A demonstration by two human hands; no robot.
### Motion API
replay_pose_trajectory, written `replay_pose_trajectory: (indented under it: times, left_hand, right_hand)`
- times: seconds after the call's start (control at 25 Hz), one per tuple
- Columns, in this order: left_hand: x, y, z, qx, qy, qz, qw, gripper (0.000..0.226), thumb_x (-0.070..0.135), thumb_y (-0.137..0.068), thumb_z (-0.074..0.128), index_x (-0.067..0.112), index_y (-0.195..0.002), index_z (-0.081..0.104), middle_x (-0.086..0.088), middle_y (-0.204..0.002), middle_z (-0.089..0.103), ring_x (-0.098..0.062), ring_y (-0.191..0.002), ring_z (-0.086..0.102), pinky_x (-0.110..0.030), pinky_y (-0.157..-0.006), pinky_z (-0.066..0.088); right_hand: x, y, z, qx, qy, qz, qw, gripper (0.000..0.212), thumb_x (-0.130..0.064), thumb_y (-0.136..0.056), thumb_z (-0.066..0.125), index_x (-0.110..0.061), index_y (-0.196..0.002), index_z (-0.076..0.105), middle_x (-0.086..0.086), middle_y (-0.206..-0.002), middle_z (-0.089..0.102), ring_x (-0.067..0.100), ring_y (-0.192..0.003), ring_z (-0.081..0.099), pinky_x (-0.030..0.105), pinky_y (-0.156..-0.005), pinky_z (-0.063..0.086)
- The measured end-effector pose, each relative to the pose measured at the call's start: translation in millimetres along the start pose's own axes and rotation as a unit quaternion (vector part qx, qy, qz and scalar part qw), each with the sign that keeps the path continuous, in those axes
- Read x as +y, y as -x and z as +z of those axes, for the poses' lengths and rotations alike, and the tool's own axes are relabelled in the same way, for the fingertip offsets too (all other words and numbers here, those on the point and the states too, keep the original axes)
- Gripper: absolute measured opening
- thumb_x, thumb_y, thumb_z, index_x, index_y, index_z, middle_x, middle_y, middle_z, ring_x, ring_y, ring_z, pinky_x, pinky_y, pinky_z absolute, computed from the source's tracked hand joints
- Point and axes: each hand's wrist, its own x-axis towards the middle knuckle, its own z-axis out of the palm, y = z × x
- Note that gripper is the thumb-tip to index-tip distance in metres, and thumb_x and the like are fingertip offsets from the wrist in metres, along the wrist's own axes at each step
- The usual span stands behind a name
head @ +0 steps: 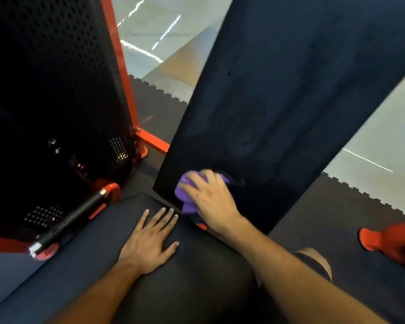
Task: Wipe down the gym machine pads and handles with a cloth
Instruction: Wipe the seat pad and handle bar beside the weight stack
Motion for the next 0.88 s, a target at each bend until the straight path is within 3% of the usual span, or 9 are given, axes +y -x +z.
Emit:
replay_pose_trajectory:
  times: [0.08, 0.2, 0.36, 0.52, 0.6, 0.72, 0.8, 0.88]
  left_hand:
    - [-1, 2, 0, 0.005, 0.006, -0.005, 1.000, 0.078, 0.073, -0.100, 0.019, 0.028, -0.163, 0.024, 0.006, -0.170, 0.022, -0.010, -0.158, 0.004, -0.049, -0.126, 0.005]
    - [16, -18, -22, 0.020, 0.068, -0.006, 0.997, 0.081, 0.072, -0.100, 0.017, 0.028, -0.165, 0.002, 0.009, -0.172, -0.012, -0.011, -0.158, -0.013, -0.051, -0.128, 0.004]
    - [72, -105, -93, 0.271, 0.102, 0.031, 0.957, 0.081, 0.050, -0.103, 0.039, 0.012, -0.165, 0.001, -0.008, -0.173, -0.007, -0.026, -0.160, -0.002, -0.049, -0.129, -0.001]
    - [98, -182, -101, 0.377, 0.085, -0.002, 0.922, 0.088, 0.053, -0.102, 0.036, 0.012, -0.163, -0.011, -0.008, -0.171, -0.019, -0.029, -0.159, -0.011, -0.057, -0.127, -0.002]
    - [96, -196, -82, 0.420, 0.072, -0.001, 0.905, 0.087, 0.057, -0.102, 0.030, 0.012, -0.163, -0.011, -0.008, -0.171, -0.019, -0.027, -0.159, -0.012, -0.056, -0.127, -0.003]
    - [94, -199, -74, 0.450, 0.073, 0.034, 0.890, 0.090, 0.061, -0.099, 0.027, 0.010, -0.163, -0.010, -0.009, -0.171, -0.016, -0.028, -0.159, -0.010, -0.055, -0.127, -0.004]
    - [92, -200, -73, 0.462, 0.073, 0.038, 0.883, 0.092, 0.056, -0.096, 0.034, 0.011, -0.163, -0.011, -0.009, -0.171, -0.017, -0.028, -0.159, -0.011, -0.056, -0.127, -0.004]
    - [92, -201, -73, 0.468, 0.077, 0.044, 0.879, 0.083, 0.054, -0.102, 0.026, 0.011, -0.163, -0.011, -0.009, -0.171, -0.017, -0.028, -0.159, -0.011, -0.056, -0.127, -0.004]
  right_hand:
    - [11, 57, -6, 0.083, -0.056, 0.092, 0.991, 0.055, -0.014, -0.073, 0.070, -0.021, -0.127, 0.066, 0.004, -0.134, 0.056, 0.031, -0.110, 0.045, 0.042, -0.088, 0.044]
    - [33, 122, -22, 0.204, -0.073, 0.223, 0.950, 0.058, -0.003, -0.072, 0.051, -0.018, -0.124, 0.071, 0.008, -0.129, 0.062, 0.033, -0.106, 0.046, 0.044, -0.091, 0.042]
    - [77, 136, -66, 0.293, -0.022, 0.312, 0.904, 0.059, 0.003, -0.072, 0.051, -0.010, -0.127, 0.067, 0.014, -0.133, 0.051, 0.039, -0.112, 0.044, 0.051, -0.096, 0.041]
    - [121, 75, -88, 0.317, 0.039, 0.318, 0.893, 0.062, -0.002, -0.068, 0.056, -0.012, -0.129, 0.064, 0.014, -0.133, 0.053, 0.038, -0.111, 0.045, 0.050, -0.096, 0.039]
    - [103, 55, -55, 0.283, 0.083, 0.237, 0.926, 0.052, -0.017, -0.077, 0.058, -0.016, -0.129, 0.067, 0.012, -0.133, 0.058, 0.037, -0.116, 0.046, 0.050, -0.101, 0.035]
    - [76, 83, -4, 0.166, 0.111, 0.104, 0.974, 0.047, -0.025, -0.089, 0.052, -0.017, -0.133, 0.066, 0.008, -0.138, 0.058, 0.035, -0.120, 0.049, 0.047, -0.104, 0.033]
    - [88, 107, -20, 0.161, 0.089, 0.129, 0.974, 0.050, -0.022, -0.084, 0.051, -0.018, -0.130, 0.067, 0.008, -0.137, 0.054, 0.037, -0.114, 0.054, 0.047, -0.099, 0.036]
    - [112, 106, -55, 0.235, 0.076, 0.191, 0.950, 0.049, -0.015, -0.081, 0.049, -0.015, -0.126, 0.070, 0.013, -0.131, 0.057, 0.037, -0.110, 0.051, 0.047, -0.095, 0.038]
